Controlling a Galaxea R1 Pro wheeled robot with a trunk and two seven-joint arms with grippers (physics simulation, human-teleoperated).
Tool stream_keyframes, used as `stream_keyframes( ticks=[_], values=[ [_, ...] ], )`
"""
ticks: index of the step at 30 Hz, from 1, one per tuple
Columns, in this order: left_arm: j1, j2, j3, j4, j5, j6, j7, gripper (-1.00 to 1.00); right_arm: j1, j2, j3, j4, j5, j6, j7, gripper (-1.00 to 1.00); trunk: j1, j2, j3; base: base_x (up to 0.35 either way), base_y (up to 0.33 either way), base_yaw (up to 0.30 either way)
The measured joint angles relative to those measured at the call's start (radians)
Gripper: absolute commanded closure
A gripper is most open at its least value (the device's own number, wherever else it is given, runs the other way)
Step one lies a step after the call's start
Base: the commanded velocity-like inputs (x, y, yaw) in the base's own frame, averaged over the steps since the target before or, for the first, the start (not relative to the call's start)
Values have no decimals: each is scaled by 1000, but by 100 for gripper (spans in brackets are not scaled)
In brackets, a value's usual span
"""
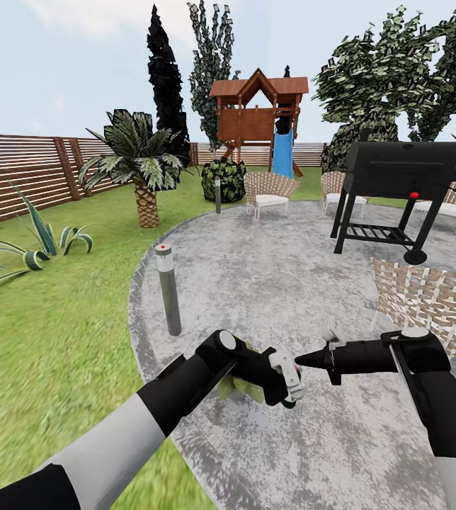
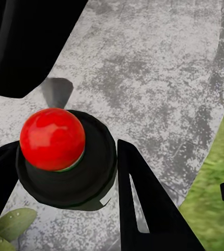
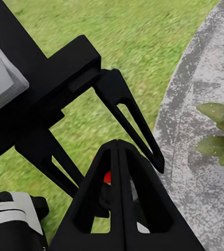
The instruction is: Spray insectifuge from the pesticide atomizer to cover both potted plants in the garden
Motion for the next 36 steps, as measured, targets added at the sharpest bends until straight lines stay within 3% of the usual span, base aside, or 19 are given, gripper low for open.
stream_keyframes(
  ticks=[7,14,17,19,21,23,25,26,27,28,29,31,33,34,36],
  values=[
    [1,0,-3,21,1,0,1,100,0,0,1,0,0,1,0,100,0,0,0,0,0,0],
    [1,0,-3,247,-6,-6,11,100,0,0,0,0,0,1,0,100,0,0,0,0,0,0],
    [1,43,-4,315,-8,-11,14,100,0,-2,0,0,0,0,0,100,0,0,0,0,0,0],
    [2,89,-5,332,-8,-12,15,100,1,-5,0,0,1,0,0,100,0,0,0,0,0,0],
    [6,154,-5,338,-10,-15,28,100,1,-8,-1,0,4,-1,0,100,0,0,0,0,0,0],
    [11,176,-6,339,-4,-13,51,100,1,-9,-1,6,6,-1,0,100,0,0,0,0,0,0],
    [23,182,-6,340,-2,-10,89,100,2,-11,-4,59,8,-14,0,100,0,0,0,0,0,0],
    [73,186,-6,340,1,-7,133,100,3,-13,-10,175,12,-85,0,-100,0,0,0,0,0,0],
    [135,188,-6,340,0,-6,181,100,3,-25,-26,290,25,-151,-9,-100,0,0,0,0,0,0],
    [143,188,-5,340,2,-7,206,100,3,-44,-44,340,30,-173,-25,-100,0,0,0,0,0,0],
    [160,190,-5,340,3,-6,241,100,3,-80,-80,393,35,-191,-63,-100,0,0,0,0,0,0],
    [204,193,-5,340,7,-5,292,100,5,-131,-161,442,39,-214,-135,-100,0,0,0,0,0,0],
    [246,197,-4,340,8,-7,344,100,7,-147,-243,457,40,-260,-178,-100,0,0,0,0,0,0],
    [267,201,-4,340,9,-9,381,100,8,-149,-299,460,40,-297,-204,-100,0,0,0,0,0,0],
    [321,218,12,341,23,-40,480,100,9,-150,-478,467,42,-398,-297,-100,0,0,0,0,0,0]
  ],
)
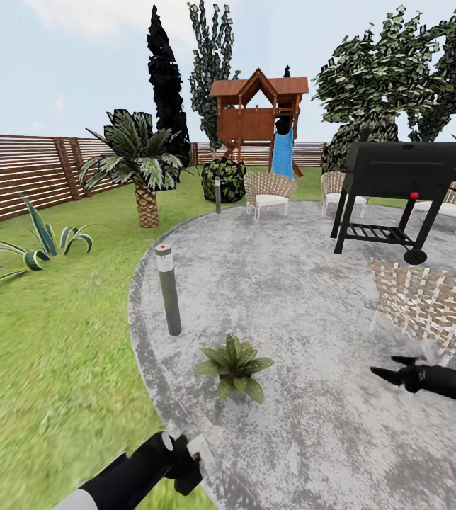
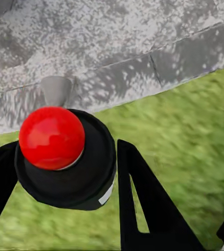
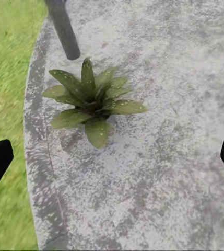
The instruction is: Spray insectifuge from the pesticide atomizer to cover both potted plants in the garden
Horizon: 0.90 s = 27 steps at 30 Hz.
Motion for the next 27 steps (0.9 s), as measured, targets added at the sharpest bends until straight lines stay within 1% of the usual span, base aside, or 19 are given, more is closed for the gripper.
stream_keyframes(
  ticks=[1,2,3,4,5,6,7,8,9,10,11,13,14,17,23,27],
  values=[
    [21,13,37,1,27,-36,28,100,0,1,-87,2,1,-53,-51,-100,0,0,0,0,0,0],
    [35,34,94,1,65,-82,44,100,0,7,-168,4,1,-110,-94,-100,0,0,0,0,0,0],
    [40,52,137,1,95,-118,48,100,1,17,-223,12,1,-146,-115,-100,0,0,0,0,0,0],
    [45,78,193,3,137,-173,51,100,2,41,-313,52,1,-196,-133,-100,0,0,0,0,0,0],
    [49,105,239,25,182,-231,53,100,3,74,-438,139,2,-258,-145,-100,0,0,0,0,0,0],
    [50,118,257,66,212,-273,53,100,4,89,-531,228,0,-306,-150,-100,0,0,0,0,0,0],
    [51,123,265,106,233,-313,54,100,4,94,-579,282,-2,-332,-156,-100,0,0,0,0,0,0],
    [51,127,275,174,267,-392,56,100,5,99,-623,338,-3,-355,-188,-100,0,0,0,0,0,0],
    [51,128,286,220,300,-446,56,100,8,100,-640,363,-4,-364,-219,-100,0,0,0,0,0,0],
    [52,130,308,285,354,-526,56,100,14,101,-654,384,-5,-371,-257,-100,0,0,0,0,0,0],
    [52,131,332,346,409,-588,57,100,18,100,-662,395,-5,-375,-279,-100,0,0,0,0,0,0],
    [51,131,358,407,468,-636,58,100,20,99,-667,402,-5,-377,-294,-100,0,0,0,0,0,0],
    [52,131,365,422,485,-648,58,100,21,99,-668,404,-6,-378,-297,-100,0,0,0,0,0,0],
    [52,131,370,436,499,-658,58,100,21,99,-670,406,-6,-379,-299,-100,0,0,0,0,0,0],
    [52,130,371,440,502,-660,58,100,21,96,-672,403,-6,-379,-298,-100,0,0,0,0,0,0],
    [52,123,371,440,505,-660,58,100,21,98,-671,407,-4,-379,-302,-100,0,0,0,0,0,0]
  ],
)
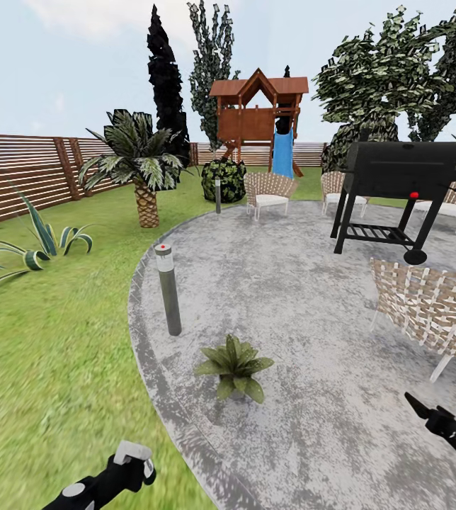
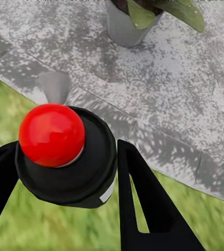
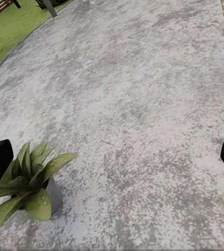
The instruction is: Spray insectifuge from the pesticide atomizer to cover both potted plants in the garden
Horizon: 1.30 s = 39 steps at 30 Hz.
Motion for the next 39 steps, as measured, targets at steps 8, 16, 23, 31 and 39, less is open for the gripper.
stream_keyframes(
  ticks=[8,16,23,31,39],
  values=[
    [0,1,11,1,5,0,0,100,0,5,0,0,-1,0,1,-100,0,0,5,0,0,-23],
    [-1,1,12,2,6,1,0,100,0,7,1,-1,0,1,1,-100,-8,14,12,0,0,-2],
    [0,1,12,3,7,2,0,100,0,7,2,-1,0,1,0,-100,-34,63,34,0,0,0],
    [0,1,13,33,10,2,3,100,0,8,2,0,0,0,-4,-100,-65,119,59,0,0,0],
    [0,1,12,52,85,2,25,100,0,134,9,5,184,1,-566,-100,-92,168,81,0,0,0]
  ],
)
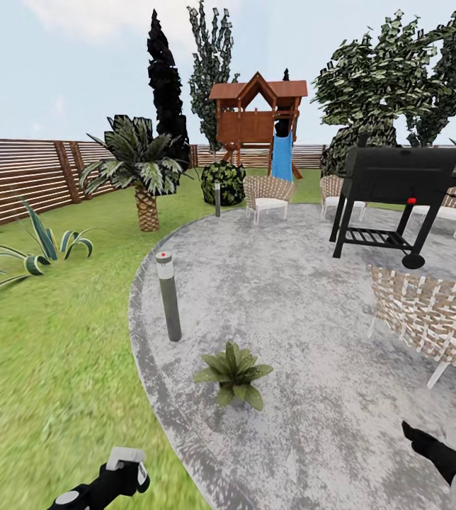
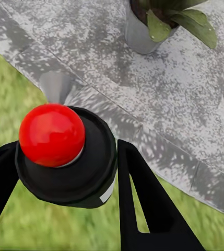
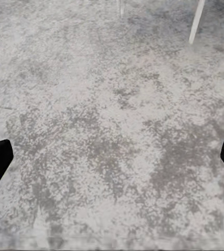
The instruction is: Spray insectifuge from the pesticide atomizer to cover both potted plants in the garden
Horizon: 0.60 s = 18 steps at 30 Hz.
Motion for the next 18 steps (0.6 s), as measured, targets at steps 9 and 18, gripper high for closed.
stream_keyframes(
  ticks=[9,18],
  values=[
    [0,0,0,7,6,0,4,100,-1,30,0,372,172,0,-46,-100,-23,42,19,0,0,0],
    [0,0,0,41,5,0,5,100,-1,31,3,388,185,0,-42,-100,-57,105,47,0,0,0]
  ],
)
